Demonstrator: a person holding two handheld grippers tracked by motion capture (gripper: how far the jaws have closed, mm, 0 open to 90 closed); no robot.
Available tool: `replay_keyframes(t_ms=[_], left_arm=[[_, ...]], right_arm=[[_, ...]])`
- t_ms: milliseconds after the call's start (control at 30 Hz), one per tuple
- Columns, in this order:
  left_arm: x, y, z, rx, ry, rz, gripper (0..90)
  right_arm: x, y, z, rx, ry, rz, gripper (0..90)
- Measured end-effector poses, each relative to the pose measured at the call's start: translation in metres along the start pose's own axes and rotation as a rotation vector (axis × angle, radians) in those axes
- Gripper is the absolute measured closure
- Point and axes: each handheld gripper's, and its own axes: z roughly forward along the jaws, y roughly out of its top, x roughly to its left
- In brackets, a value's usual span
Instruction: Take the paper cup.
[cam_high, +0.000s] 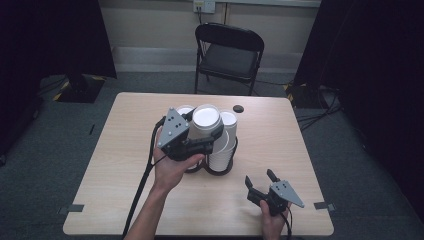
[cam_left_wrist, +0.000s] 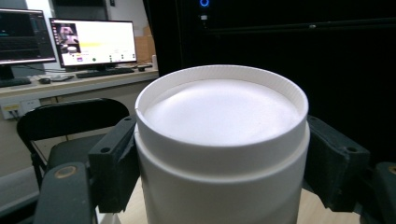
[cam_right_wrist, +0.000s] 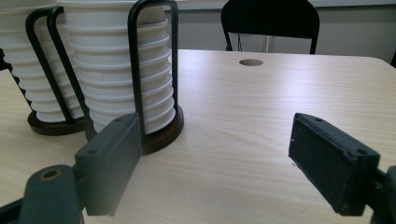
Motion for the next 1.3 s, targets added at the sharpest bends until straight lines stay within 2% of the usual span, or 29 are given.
replay_keyframes(t_ms=[33, 167, 300, 400, 467, 700, 733, 767, 833, 867, 900, 967, 1033, 1167, 1267, 1300], left_arm=[[0.000, -0.002, -0.001, 0.006, -0.002, 0.014, 22.1], [-0.001, -0.010, -0.005, 0.014, -0.015, -0.010, 22.1], [-0.001, -0.017, -0.008, 0.024, -0.011, -0.016, 22.1], [0.001, -0.024, -0.011, 0.031, -0.015, -0.040, 22.1], [0.002, -0.026, -0.013, 0.035, -0.016, -0.042, 22.1], [0.008, -0.047, -0.018, 0.080, -0.008, -0.074, 22.1], [0.010, -0.052, -0.019, 0.086, -0.013, -0.093, 22.2], [0.010, -0.052, -0.019, 0.086, -0.013, -0.093, 22.2], [0.012, -0.061, -0.021, 0.095, -0.017, -0.134, 22.2], [0.012, -0.061, -0.021, 0.095, -0.017, -0.134, 22.2], [0.012, -0.067, -0.022, 0.101, -0.020, -0.162, 22.2], [0.011, -0.070, -0.022, 0.105, -0.018, -0.174, 22.2], [0.011, -0.081, -0.022, 0.126, -0.032, -0.220, 22.2], [0.011, -0.092, -0.023, 0.143, -0.037, -0.260, 22.2], [0.010, -0.104, -0.025, 0.156, -0.033, -0.302, 22.2], [0.010, -0.108, -0.027, 0.162, -0.026, -0.321, 22.2]], right_arm=[[0.000, 0.000, 0.000, 0.001, 0.001, 0.002, 16.5], [0.001, 0.001, 0.001, 0.016, 0.030, -0.020, 16.5], [0.002, 0.001, 0.002, 0.023, 0.041, -0.034, 16.4], [0.001, 0.000, 0.001, 0.011, 0.038, -0.022, 14.7], [0.001, 0.000, 0.000, 0.006, 0.043, -0.020, 14.5], [0.002, 0.000, 0.000, -0.001, 0.062, -0.037, 14.2], [0.003, -0.001, -0.001, -0.010, 0.057, -0.038, 15.1], [0.003, -0.001, -0.001, -0.010, 0.059, -0.038, 15.0], [0.003, 0.000, -0.001, -0.008, 0.062, -0.039, 15.6], [0.003, 0.000, -0.001, -0.008, 0.062, -0.039, 15.6], [0.005, 0.000, 0.000, -0.005, 0.082, -0.050, 15.7], [0.007, 0.000, 0.000, 0.012, 0.092, -0.066, 17.3], [0.012, 0.000, 0.001, 0.033, 0.117, -0.075, 19.1], [0.020, 0.000, 0.000, 0.034, 0.190, -0.094, 19.9], [0.031, -0.001, -0.001, 0.041, 0.229, -0.104, 20.0], [0.038, -0.002, -0.001, 0.046, 0.260, -0.112, 19.6]])
